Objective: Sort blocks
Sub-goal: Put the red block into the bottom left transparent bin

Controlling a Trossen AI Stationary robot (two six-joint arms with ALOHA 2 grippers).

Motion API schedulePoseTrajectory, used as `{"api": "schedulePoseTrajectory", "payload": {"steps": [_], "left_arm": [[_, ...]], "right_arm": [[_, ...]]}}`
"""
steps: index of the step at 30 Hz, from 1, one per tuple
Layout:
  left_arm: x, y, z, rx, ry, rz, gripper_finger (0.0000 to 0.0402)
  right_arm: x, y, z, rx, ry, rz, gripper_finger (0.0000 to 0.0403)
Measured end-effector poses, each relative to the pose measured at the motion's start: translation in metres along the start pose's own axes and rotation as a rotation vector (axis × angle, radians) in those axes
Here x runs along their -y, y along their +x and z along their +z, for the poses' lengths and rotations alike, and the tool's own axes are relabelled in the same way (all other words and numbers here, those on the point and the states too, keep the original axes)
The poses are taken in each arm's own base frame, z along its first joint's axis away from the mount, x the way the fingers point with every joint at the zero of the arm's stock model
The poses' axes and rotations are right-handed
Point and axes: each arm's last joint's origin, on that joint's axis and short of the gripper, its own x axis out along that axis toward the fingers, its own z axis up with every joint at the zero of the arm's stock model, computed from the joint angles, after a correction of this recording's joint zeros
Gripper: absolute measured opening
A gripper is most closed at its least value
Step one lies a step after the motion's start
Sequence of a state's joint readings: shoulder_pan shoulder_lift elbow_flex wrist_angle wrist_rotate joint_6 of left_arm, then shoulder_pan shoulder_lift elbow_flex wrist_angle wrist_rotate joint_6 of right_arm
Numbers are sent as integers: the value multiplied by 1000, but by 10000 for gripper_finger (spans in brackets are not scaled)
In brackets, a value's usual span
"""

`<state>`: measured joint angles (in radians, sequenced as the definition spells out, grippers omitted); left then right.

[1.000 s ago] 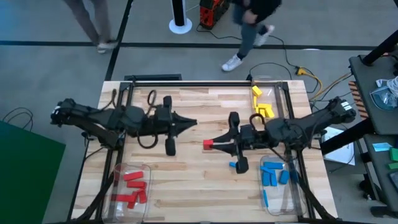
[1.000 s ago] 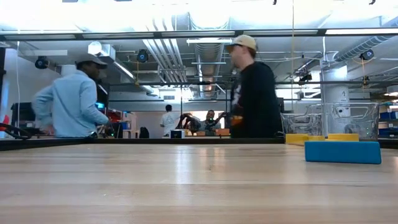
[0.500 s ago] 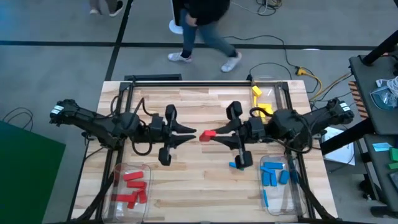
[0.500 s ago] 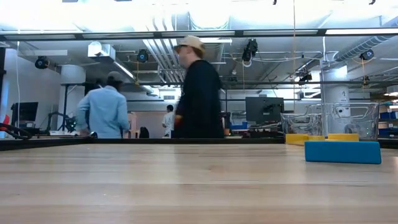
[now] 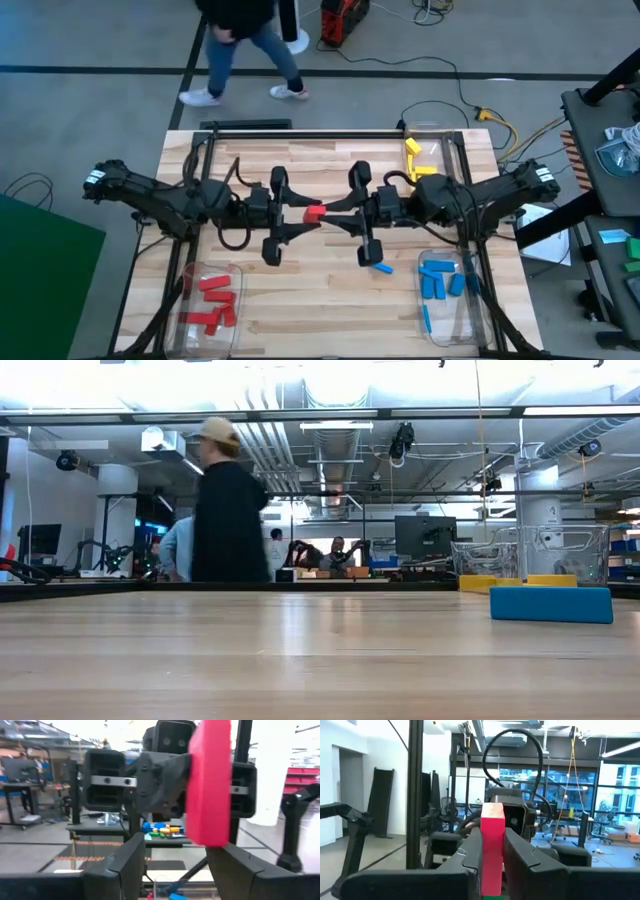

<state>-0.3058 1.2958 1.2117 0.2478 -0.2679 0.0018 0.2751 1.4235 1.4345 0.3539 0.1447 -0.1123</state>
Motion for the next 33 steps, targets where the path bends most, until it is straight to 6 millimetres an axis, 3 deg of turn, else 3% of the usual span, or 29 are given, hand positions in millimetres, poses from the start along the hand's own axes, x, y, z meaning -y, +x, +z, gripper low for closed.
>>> {"api": "schedulePoseTrajectory", "payload": {"steps": [15,21,27,29,33], "left_arm": [[2,1,1,-29,-65,-66,177],[2,1,2,-26,-66,-56,129],[1,1,2,-33,-55,-35,29],[0,0,3,-54,-65,-27,29],[1,-3,12,-164,-111,13,29]], "right_arm": [[5,4,-13,-76,23,-15,40],[5,4,-14,-87,24,-14,40],[5,4,-15,-103,43,-17,40],[5,4,-16,-108,49,-21,49],[6,2,-14,-112,37,-25,103]]}}
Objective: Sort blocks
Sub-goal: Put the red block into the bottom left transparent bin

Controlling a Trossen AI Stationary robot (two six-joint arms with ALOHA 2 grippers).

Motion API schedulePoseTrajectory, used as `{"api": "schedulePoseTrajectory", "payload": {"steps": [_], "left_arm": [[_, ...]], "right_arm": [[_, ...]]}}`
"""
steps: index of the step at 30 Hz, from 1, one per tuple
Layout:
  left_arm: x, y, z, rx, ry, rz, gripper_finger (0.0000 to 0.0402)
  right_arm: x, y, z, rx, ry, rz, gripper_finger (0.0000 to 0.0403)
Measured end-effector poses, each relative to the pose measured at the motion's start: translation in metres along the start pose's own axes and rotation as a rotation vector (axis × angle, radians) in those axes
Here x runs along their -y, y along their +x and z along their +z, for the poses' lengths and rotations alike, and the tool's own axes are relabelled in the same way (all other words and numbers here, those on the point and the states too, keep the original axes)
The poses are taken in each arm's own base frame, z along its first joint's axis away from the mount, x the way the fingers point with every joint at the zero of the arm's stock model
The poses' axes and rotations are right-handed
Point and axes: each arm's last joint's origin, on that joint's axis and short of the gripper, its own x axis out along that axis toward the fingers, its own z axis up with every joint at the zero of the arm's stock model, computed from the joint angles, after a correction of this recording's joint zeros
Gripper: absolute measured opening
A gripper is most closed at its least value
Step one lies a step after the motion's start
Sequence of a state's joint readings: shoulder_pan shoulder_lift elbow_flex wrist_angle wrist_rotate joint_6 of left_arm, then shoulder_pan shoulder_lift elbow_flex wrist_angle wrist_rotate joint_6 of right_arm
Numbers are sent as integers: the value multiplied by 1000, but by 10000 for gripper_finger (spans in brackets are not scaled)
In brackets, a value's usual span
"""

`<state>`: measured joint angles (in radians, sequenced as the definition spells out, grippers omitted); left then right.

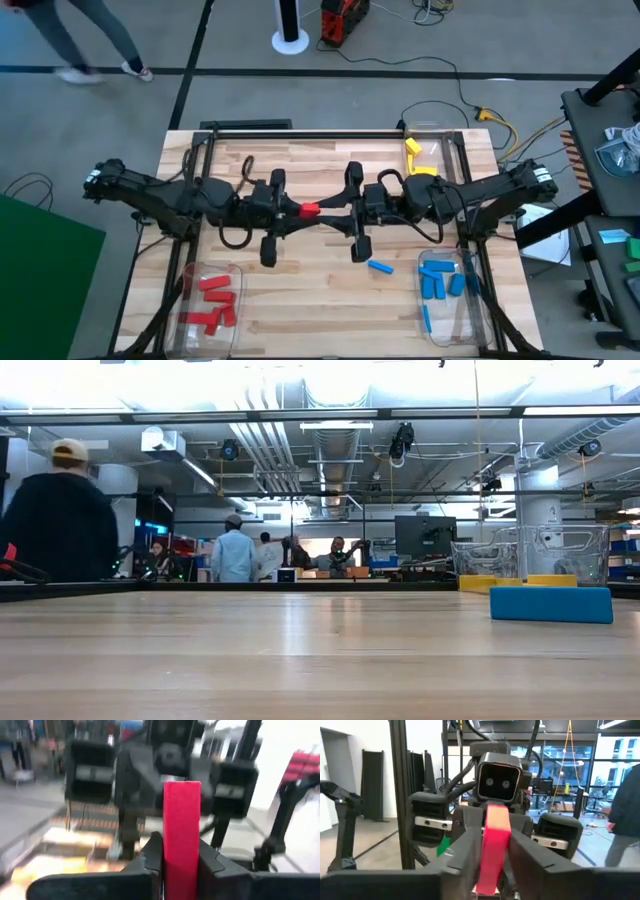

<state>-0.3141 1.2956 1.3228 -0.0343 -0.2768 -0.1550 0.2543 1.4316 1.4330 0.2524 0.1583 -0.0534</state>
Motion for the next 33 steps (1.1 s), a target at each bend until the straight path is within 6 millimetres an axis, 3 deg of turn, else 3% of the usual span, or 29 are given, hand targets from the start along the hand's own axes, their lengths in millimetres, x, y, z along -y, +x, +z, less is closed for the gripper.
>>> {"api": "schedulePoseTrajectory", "payload": {"steps": [5,12,17,24,29,33], "left_arm": [[7,-23,11,-302,-68,30,29],[21,-86,5,-854,-272,131,29],[45,-116,-16,-1131,-276,81,31],[77,-139,-55,-1315,-177,-29,33],[85,-153,-86,-1402,-135,31,34],[83,-157,-108,-1454,-158,158,61]], "right_arm": [[4,-11,12,-59,-19,-65,150],[10,-21,8,-275,-53,-196,156],[9,-21,3,-318,-56,-195,137],[8,-15,-10,-367,-72,-192,114],[7,-12,-15,-381,-85,-189,105],[7,-12,-15,-380,-85,-189,102]]}}
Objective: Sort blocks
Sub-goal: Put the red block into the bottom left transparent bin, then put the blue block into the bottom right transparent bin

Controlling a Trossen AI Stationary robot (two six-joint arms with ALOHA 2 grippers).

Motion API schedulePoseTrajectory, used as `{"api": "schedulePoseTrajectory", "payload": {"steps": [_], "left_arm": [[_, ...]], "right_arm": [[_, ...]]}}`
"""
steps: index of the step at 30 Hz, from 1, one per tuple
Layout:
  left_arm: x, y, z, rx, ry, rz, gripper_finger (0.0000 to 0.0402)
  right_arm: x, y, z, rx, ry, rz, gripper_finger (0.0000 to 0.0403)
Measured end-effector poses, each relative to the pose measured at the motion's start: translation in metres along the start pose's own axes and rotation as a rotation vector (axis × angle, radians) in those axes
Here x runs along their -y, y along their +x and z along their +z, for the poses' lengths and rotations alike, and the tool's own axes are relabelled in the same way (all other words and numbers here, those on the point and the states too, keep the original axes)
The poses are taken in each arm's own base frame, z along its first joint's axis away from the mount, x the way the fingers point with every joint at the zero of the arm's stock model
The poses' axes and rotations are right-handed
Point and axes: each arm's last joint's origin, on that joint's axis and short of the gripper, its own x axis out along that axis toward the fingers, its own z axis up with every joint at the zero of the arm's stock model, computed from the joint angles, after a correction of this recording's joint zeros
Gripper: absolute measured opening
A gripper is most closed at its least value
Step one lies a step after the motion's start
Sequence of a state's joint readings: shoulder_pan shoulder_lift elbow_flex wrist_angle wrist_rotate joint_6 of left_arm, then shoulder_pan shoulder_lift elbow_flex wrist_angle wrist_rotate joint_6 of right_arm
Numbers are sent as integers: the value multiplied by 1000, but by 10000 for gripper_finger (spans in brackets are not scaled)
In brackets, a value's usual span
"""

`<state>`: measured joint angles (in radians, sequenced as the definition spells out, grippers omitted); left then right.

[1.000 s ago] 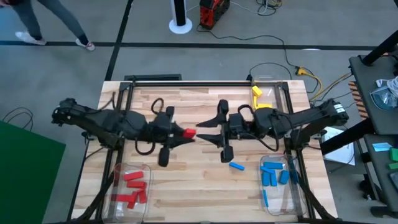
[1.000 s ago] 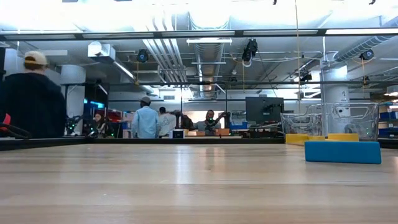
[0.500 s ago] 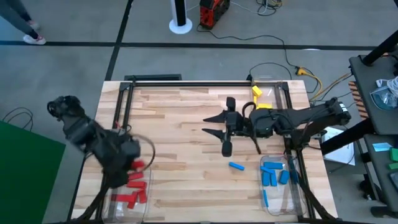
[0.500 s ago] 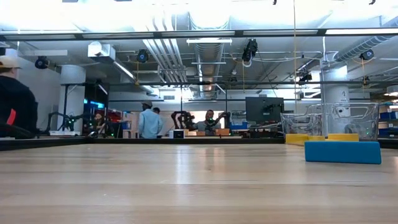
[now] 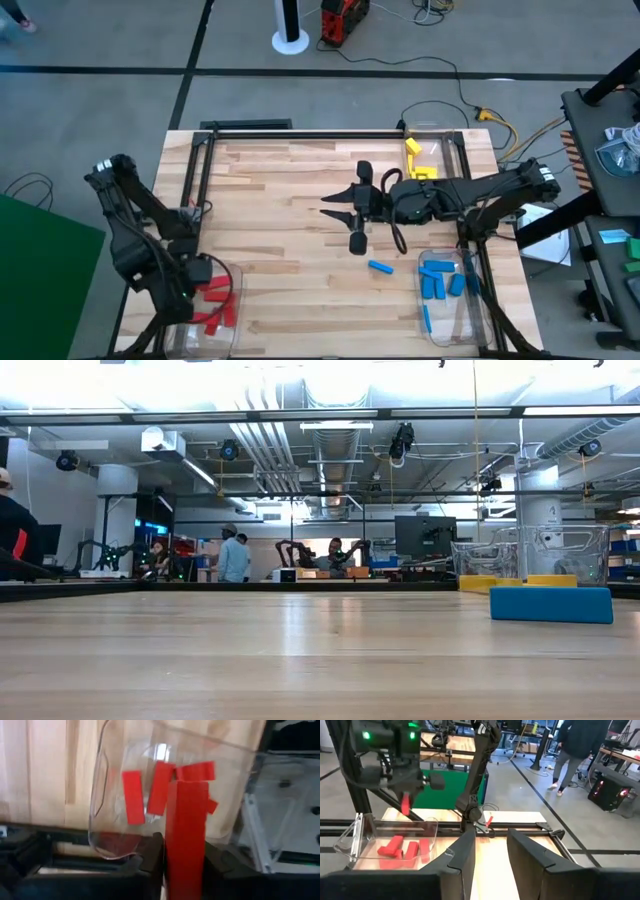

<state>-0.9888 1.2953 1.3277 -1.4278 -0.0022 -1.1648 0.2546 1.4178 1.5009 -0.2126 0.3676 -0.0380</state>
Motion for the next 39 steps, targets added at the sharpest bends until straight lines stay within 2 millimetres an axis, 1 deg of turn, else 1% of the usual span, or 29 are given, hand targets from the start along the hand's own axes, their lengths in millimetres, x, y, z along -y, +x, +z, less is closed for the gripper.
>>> {"api": "schedulePoseTrajectory", "payload": {"steps": [3,5,8,11,13,17,20,24,27,30,34,37,39], "left_arm": [[-2,10,-2,-45,-8,19,96],[-3,13,-3,-57,-7,28,117],[-3,13,-3,-56,19,25,141],[-1,6,-1,-29,42,8,156],[-1,1,1,34,43,15,160],[-1,-13,11,243,23,58,161],[-5,-21,21,420,-17,121,162],[-11,-25,37,654,-74,217,162],[-18,-22,48,735,-101,281,162],[-23,-16,58,746,-114,319,162],[-27,-4,70,785,-134,310,162],[-25,6,76,907,-151,314,162],[-25,13,76,940,-158,297,162]], "right_arm": [[0,0,0,-1,-5,0,105],[0,0,0,-1,-6,0,108],[0,0,0,-1,4,0,113],[0,0,-2,-24,28,-1,116],[3,1,-5,-50,69,-9,116],[10,2,-15,-142,161,-40,111],[15,2,-24,-232,222,-72,106],[20,-1,-39,-375,296,-124,106],[20,-3,-50,-476,318,-156,115],[18,-1,-62,-547,328,-170,129],[14,4,-79,-670,352,-140,152],[9,8,-98,-823,327,-139,170],[3,12,-110,-916,320,-114,181]]}}
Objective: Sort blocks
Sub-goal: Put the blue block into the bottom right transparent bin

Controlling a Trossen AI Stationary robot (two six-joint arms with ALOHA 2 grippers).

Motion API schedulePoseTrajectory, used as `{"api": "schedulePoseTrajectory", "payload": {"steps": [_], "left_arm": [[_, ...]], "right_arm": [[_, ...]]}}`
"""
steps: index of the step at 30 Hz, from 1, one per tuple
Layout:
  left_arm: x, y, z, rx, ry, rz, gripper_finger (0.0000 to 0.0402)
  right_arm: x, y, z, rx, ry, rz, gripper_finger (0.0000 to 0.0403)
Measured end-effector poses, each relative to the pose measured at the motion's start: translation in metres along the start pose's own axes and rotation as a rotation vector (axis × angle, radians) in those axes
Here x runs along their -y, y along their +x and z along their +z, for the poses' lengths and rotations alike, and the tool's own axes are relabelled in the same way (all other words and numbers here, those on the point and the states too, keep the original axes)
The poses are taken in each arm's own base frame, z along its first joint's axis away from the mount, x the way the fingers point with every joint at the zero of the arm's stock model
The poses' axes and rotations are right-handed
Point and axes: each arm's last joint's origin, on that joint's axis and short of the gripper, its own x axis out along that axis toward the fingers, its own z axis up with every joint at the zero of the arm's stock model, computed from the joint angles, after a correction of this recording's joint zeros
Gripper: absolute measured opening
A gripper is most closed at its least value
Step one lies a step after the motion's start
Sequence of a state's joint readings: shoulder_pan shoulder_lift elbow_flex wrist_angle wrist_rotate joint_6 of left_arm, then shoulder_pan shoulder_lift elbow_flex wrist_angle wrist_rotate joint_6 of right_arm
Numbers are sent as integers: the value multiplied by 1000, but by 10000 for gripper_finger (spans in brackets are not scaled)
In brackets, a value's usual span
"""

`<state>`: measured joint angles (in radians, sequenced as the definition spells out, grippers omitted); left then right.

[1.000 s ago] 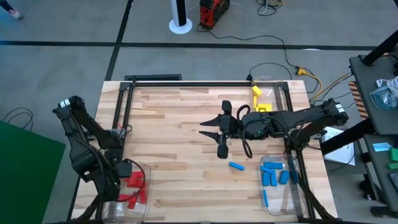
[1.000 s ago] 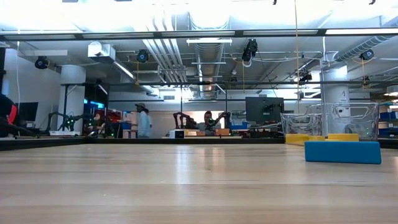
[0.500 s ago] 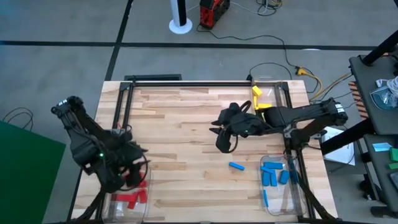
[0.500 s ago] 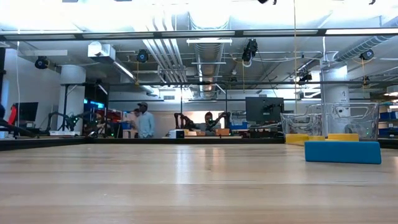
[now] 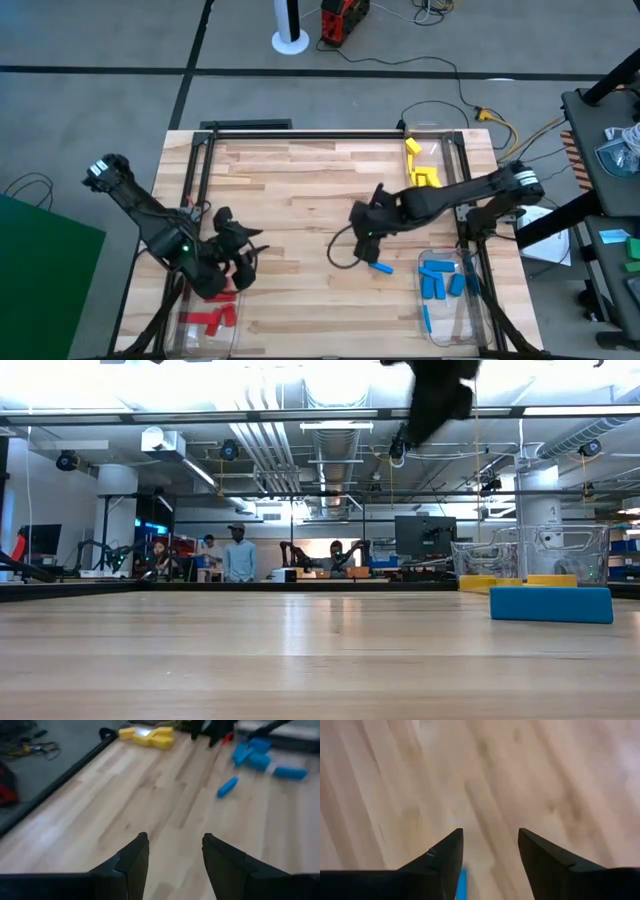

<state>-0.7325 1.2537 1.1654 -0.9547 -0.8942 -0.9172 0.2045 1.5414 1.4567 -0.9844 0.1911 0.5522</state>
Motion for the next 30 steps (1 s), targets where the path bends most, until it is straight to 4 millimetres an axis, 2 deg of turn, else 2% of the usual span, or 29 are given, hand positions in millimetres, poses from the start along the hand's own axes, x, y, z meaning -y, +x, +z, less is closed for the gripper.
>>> {"api": "schedulePoseTrajectory", "payload": {"steps": [6,12,20,27,30], "left_arm": [[0,5,-6,86,-138,-68,162],[-5,-2,4,195,-221,-38,162],[-12,-7,9,234,-218,-15,162],[-13,-3,10,233,-214,3,162],[-13,-1,10,231,-212,11,162]], "right_arm": [[-12,39,-24,-287,-67,29,209],[-11,80,-50,-483,-69,64,230],[-8,113,-69,-524,-77,82,244],[-12,138,-78,-518,-57,130,228],[-12,144,-79,-524,-56,123,215]]}}
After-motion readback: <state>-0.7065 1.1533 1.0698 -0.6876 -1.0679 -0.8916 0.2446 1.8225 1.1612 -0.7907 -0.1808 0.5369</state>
